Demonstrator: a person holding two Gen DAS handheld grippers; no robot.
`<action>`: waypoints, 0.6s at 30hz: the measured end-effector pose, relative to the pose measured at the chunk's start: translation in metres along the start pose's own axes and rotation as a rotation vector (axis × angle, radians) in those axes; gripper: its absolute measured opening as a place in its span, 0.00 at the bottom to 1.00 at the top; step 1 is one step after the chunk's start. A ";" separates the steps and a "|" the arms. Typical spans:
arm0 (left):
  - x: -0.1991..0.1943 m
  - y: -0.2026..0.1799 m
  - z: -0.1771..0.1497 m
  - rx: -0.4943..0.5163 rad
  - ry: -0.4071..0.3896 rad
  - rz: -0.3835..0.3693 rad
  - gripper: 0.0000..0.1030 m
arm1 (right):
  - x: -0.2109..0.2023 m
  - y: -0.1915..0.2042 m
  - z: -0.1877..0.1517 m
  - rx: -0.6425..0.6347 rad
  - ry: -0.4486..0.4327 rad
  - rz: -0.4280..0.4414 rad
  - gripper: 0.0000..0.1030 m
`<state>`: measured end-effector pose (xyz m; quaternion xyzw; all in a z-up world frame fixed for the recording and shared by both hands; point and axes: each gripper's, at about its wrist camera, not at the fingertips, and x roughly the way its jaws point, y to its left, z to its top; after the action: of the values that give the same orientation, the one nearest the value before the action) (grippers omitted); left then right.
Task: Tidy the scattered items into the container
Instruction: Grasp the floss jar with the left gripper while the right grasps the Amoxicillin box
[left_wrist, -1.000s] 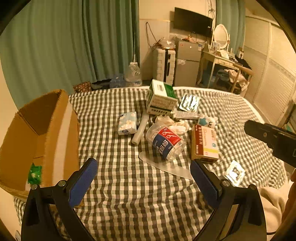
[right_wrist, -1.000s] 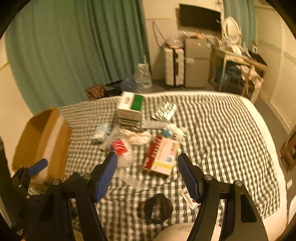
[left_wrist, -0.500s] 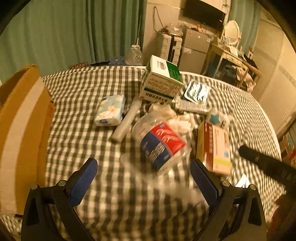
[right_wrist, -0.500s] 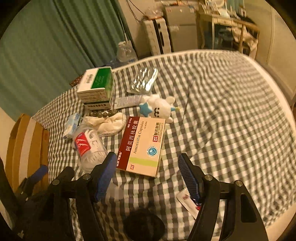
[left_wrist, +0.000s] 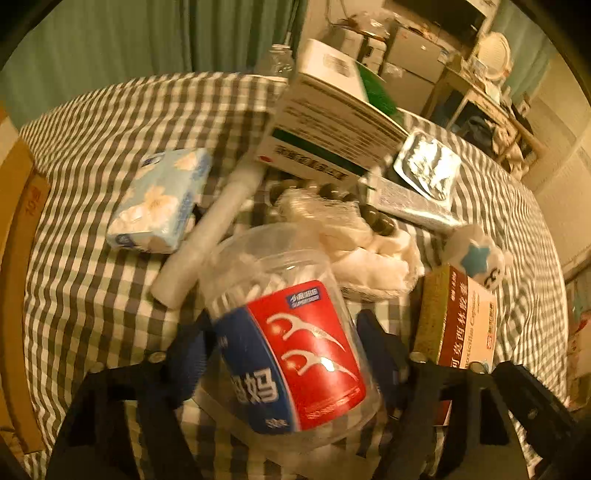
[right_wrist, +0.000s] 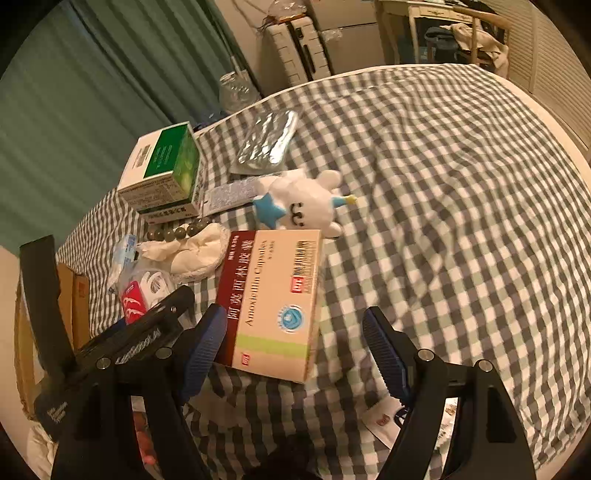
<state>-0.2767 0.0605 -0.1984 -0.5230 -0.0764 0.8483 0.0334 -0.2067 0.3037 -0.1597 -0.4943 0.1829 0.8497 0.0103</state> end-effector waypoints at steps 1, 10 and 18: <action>-0.002 0.005 0.000 -0.017 0.004 -0.005 0.69 | 0.003 0.005 0.000 -0.015 0.002 -0.003 0.74; -0.040 0.043 -0.012 -0.080 -0.024 -0.004 0.61 | 0.054 0.053 0.004 -0.197 0.065 -0.166 0.82; -0.060 0.044 -0.018 -0.055 -0.039 -0.010 0.61 | 0.050 0.040 -0.008 -0.143 0.105 -0.176 0.74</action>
<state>-0.2327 0.0109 -0.1608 -0.5066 -0.1029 0.8557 0.0220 -0.2330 0.2560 -0.1935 -0.5517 0.0780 0.8294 0.0400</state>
